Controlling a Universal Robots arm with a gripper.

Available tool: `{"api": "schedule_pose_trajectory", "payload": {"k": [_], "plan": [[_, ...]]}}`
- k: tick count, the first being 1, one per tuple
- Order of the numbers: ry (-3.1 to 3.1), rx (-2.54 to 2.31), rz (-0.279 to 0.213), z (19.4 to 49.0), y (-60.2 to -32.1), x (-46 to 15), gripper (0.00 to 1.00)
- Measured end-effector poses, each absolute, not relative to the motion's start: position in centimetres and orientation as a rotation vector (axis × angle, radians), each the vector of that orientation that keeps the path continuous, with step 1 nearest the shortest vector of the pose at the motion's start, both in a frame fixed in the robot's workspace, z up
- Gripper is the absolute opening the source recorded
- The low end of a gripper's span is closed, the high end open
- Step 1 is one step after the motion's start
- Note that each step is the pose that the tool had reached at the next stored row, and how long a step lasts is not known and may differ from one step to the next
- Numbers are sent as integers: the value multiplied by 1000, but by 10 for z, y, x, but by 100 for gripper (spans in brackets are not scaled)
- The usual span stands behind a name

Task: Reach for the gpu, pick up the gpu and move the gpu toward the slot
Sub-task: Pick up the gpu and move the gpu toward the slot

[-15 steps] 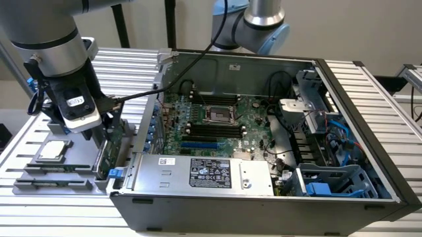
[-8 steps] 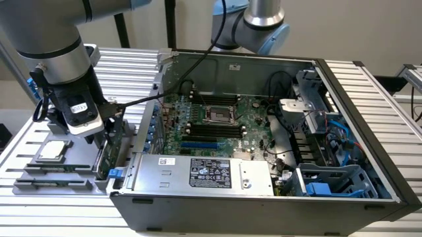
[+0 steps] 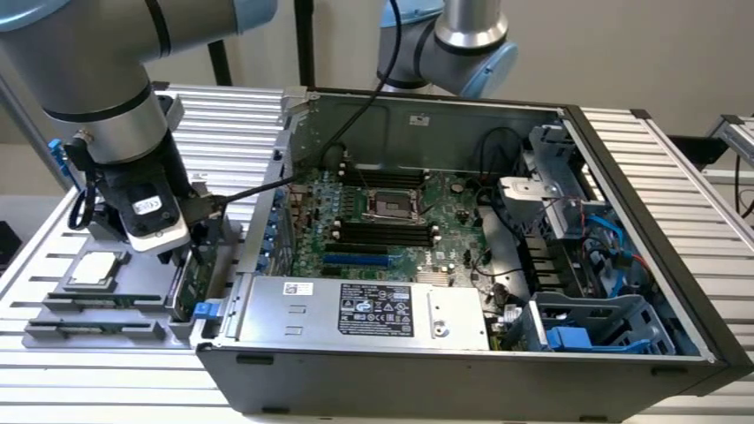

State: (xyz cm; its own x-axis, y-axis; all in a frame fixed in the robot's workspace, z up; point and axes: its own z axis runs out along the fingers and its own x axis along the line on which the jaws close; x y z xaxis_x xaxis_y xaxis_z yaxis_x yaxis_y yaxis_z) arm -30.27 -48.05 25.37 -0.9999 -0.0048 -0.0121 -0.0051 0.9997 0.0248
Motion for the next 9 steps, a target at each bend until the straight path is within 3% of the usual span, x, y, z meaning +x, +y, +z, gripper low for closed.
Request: {"api": "schedule_pose_trajectory", "payload": {"k": [9], "plan": [[3120,28,36,249,-477,-305,48]]}}
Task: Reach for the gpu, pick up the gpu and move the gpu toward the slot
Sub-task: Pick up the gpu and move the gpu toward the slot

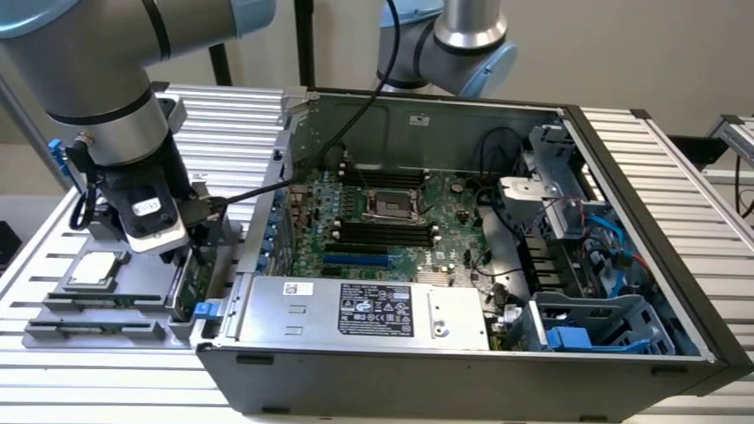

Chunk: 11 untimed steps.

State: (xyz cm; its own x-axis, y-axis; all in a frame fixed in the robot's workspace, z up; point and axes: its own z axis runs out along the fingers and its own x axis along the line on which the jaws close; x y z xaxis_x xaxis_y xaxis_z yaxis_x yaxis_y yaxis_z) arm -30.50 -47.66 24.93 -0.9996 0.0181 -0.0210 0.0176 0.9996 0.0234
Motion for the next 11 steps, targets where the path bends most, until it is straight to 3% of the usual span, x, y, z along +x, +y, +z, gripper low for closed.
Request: {"api": "schedule_pose_trajectory", "payload": {"k": [11], "plan": [[3102,27,35,245,-471,-309,48]]}}
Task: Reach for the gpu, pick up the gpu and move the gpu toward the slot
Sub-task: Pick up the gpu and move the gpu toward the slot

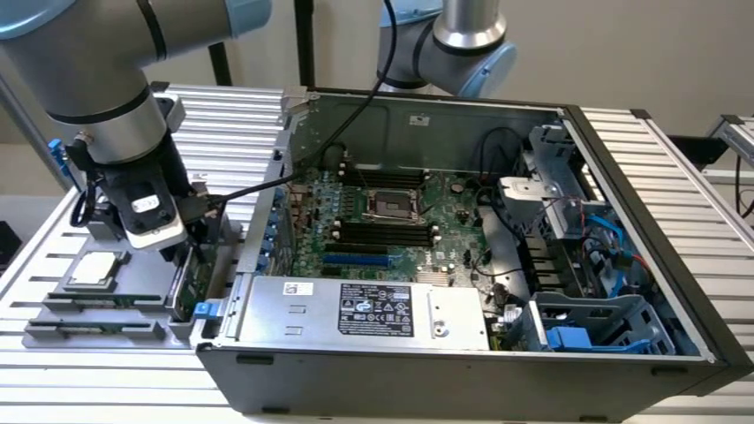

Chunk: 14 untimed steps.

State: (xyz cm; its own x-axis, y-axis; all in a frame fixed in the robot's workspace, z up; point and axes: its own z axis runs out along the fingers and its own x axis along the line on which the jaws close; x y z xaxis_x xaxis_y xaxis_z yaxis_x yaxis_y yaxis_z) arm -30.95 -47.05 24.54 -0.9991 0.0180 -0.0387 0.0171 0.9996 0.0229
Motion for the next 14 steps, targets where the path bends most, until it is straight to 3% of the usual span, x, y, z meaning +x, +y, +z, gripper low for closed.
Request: {"api": "schedule_pose_trajectory", "payload": {"k": [6,8,11,14], "plan": [[3099,27,30,243,-470,-310,48],[3099,27,29,243,-470,-310,46],[3099,27,28,243,-470,-310,33],[3099,28,28,243,-470,-310,33]]}}
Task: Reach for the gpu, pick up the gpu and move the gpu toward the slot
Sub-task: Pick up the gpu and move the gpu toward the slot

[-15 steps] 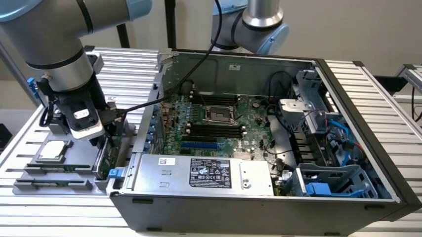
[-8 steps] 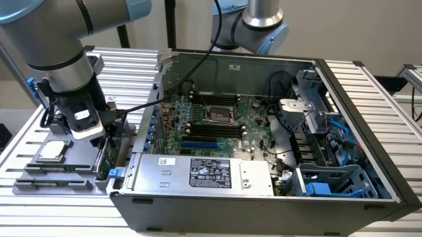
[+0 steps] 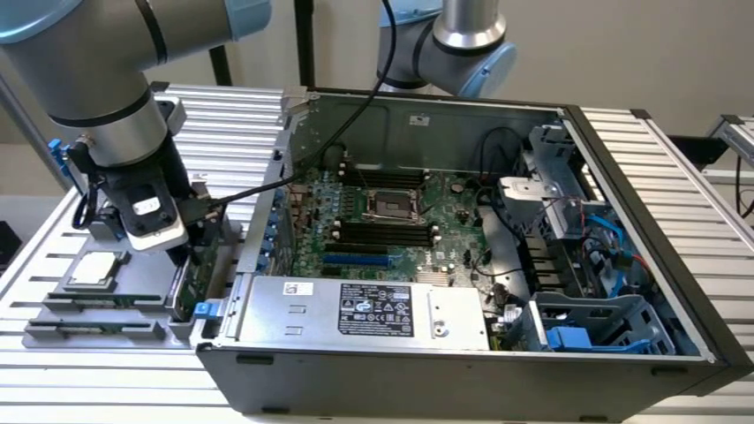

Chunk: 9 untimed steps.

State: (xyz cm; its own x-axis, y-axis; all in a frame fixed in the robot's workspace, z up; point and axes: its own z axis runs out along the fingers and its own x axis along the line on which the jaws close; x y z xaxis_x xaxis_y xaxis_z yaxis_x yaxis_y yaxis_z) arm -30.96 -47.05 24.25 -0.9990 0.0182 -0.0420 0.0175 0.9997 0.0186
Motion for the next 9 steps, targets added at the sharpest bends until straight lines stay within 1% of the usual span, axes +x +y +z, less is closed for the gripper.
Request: {"api": "schedule_pose_trajectory", "payload": {"k": [3,4,9], "plan": [[3099,28,28,243,-470,-310,31],[3099,28,28,243,-470,-310,26],[3100,26,28,242,-470,-310,26]]}}
